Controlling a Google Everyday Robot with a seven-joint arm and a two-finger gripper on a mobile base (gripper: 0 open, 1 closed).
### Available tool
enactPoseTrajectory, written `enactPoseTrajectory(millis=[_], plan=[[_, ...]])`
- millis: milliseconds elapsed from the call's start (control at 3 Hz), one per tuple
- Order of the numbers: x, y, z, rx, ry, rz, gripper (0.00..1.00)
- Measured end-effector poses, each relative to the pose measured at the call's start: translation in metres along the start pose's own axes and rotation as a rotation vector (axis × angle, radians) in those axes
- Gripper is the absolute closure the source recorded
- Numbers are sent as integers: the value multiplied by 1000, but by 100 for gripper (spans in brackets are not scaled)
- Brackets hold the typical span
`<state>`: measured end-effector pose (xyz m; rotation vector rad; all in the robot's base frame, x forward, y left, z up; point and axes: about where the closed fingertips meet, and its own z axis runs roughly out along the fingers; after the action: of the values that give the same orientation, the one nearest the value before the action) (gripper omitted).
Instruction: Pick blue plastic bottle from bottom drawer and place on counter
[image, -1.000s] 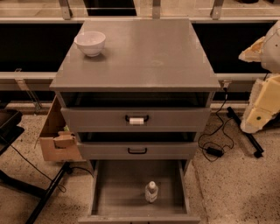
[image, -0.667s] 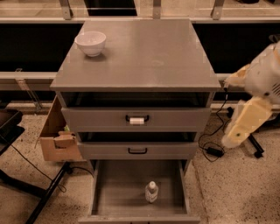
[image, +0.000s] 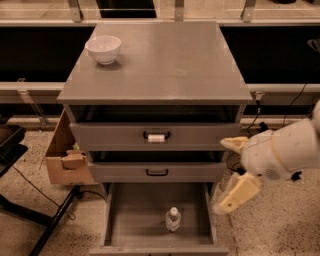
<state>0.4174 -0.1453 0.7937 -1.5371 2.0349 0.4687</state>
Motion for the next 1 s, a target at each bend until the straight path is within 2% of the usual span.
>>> enactPoseTrajectory(millis=[333, 667, 1000], plan=[[17, -4, 57, 16, -83, 9, 0], [33, -35, 110, 82, -145, 21, 0], [32, -33, 109, 79, -144, 20, 0]])
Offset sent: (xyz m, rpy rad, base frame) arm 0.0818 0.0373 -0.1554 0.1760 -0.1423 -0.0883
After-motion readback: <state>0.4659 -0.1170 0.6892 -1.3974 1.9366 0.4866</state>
